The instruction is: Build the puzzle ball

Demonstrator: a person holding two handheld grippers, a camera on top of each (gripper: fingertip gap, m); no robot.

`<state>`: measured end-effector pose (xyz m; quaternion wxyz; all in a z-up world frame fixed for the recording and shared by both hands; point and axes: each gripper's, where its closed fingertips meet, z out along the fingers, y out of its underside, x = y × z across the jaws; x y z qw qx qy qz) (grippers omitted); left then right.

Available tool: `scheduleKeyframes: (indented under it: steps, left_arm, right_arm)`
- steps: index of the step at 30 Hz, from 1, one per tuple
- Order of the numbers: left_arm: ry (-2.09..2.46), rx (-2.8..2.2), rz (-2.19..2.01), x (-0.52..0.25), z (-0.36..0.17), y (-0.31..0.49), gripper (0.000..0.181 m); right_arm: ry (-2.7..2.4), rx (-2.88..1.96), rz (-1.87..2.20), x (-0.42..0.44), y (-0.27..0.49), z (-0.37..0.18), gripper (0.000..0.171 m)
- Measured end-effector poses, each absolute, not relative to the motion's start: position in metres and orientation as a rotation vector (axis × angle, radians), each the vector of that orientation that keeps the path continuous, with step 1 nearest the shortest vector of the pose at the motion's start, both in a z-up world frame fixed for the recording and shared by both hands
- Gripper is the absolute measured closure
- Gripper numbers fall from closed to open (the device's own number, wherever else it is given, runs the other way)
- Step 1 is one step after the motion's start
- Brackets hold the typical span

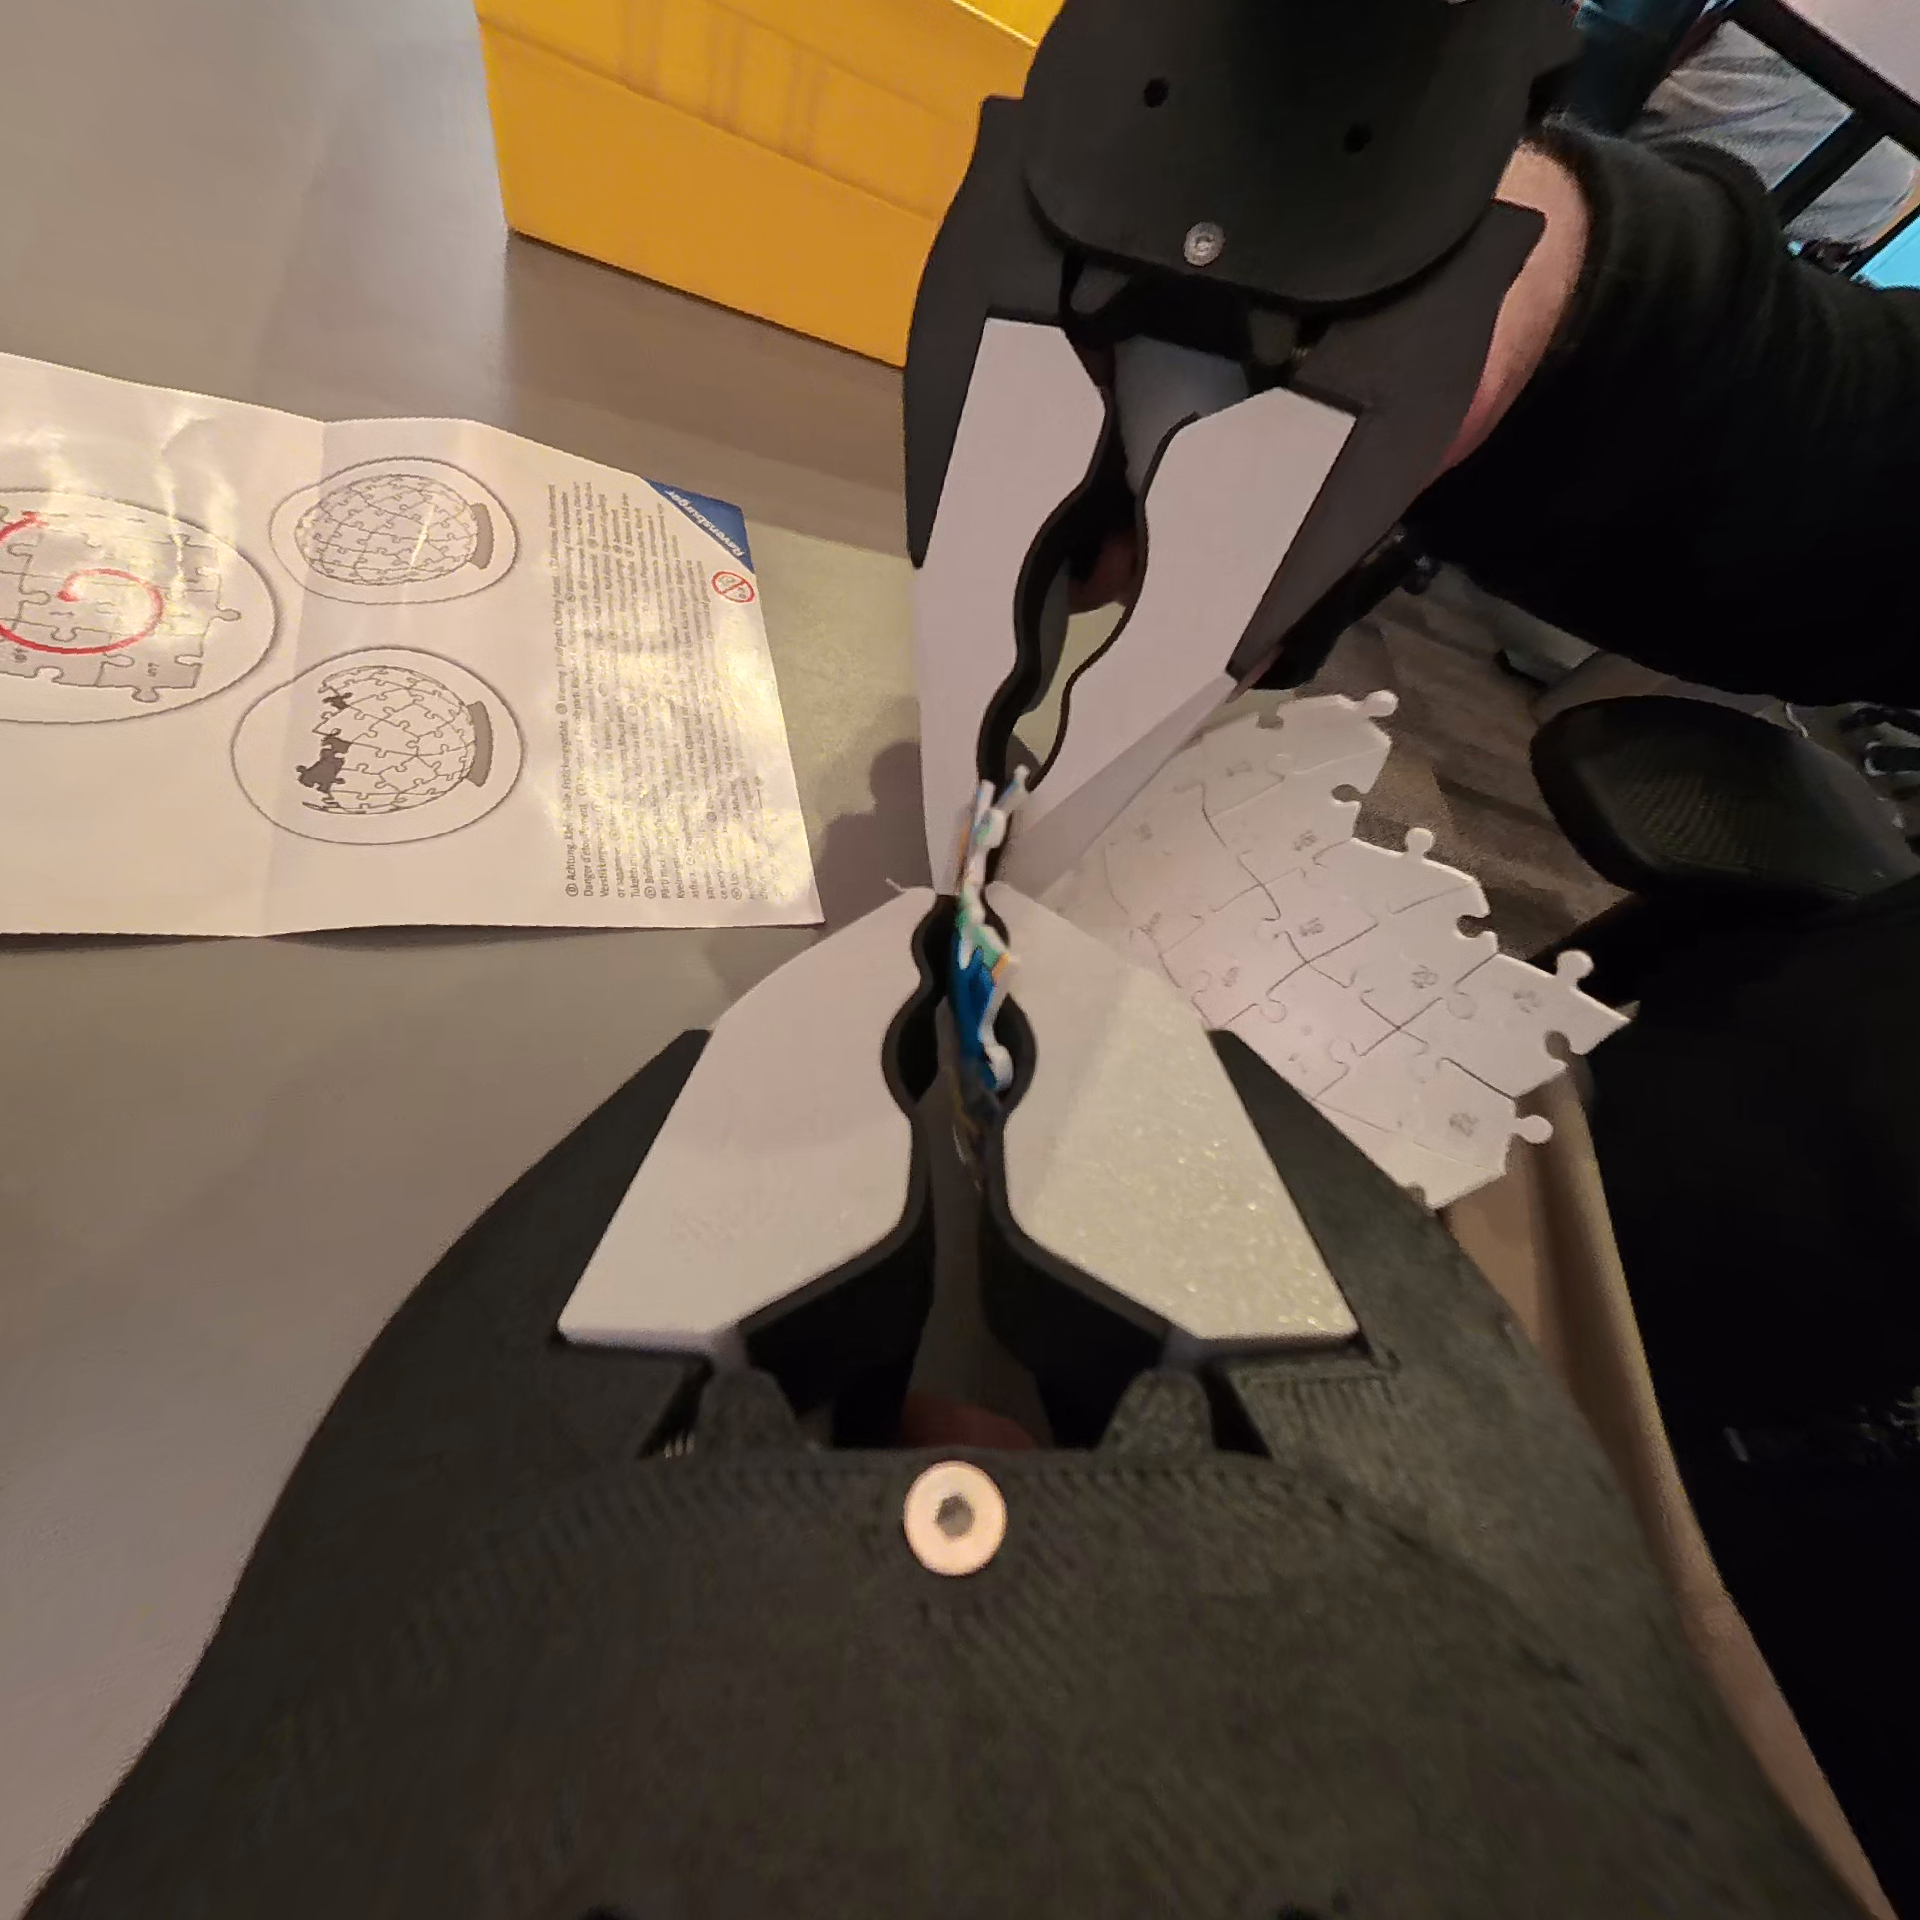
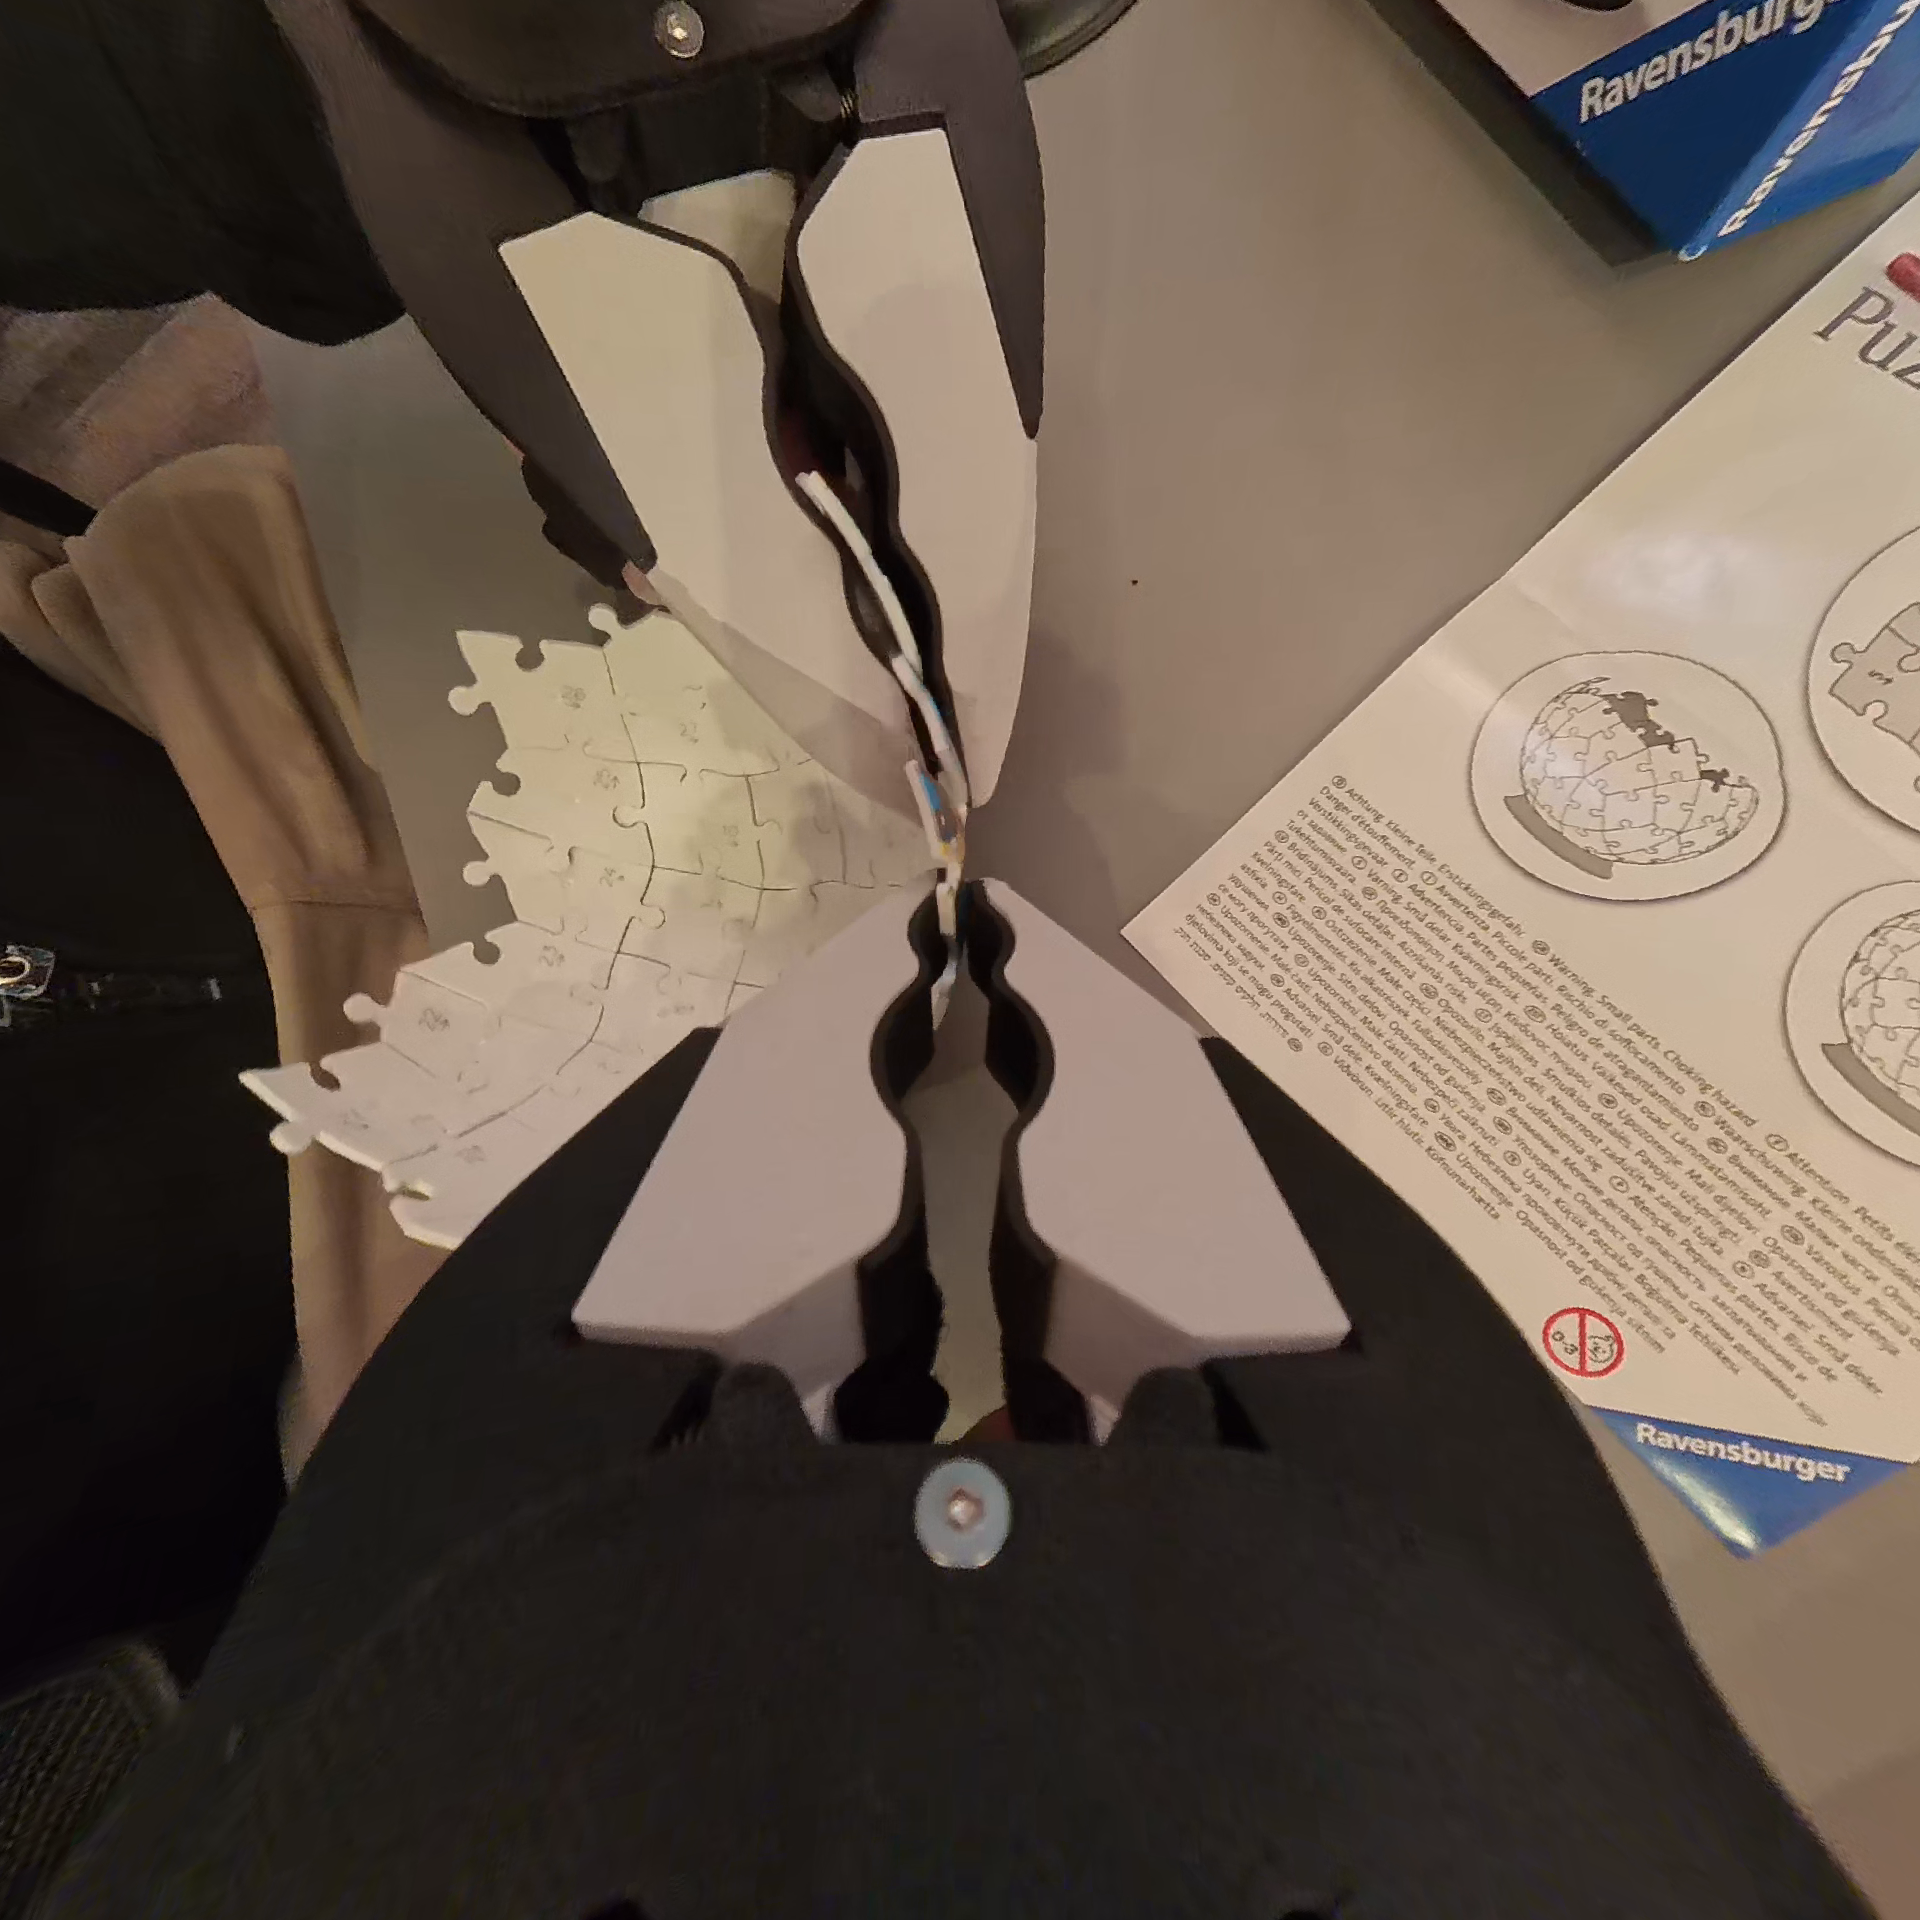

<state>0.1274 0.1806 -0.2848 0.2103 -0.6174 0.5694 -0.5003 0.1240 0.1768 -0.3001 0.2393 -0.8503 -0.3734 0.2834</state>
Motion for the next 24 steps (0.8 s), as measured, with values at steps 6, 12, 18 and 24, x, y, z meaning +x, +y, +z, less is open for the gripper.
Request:
scheduleKeyframes:
  steps: [6, 12, 18, 24]
  left_arm:
    - [1.59, -1.707, -1.409, 0.1278, -0.2848, 0.1803, 0.178]
    - [1.617, -1.694, -1.358, 0.1286, -0.2867, 0.1803, 0.178]
    - [1.64, -1.687, -1.333, 0.1257, -0.287, 0.1777, 0.174]
    - [1.701, -1.677, -1.274, 0.1219, -0.2893, 0.1767, 0.172]
  right_arm:
    - [-1.015, -2.341, 0.83, 0.1241, 0.1769, -0.3001, 0.171]
    - [-1.021, -2.349, 0.858, 0.1245, 0.1755, -0.3018, 0.171]
    - [-1.032, -2.339, 0.867, 0.122, 0.1734, -0.302, 0.171]
    - [-1.037, -2.332, 0.868, 0.1216, 0.1731, -0.3018, 0.171]
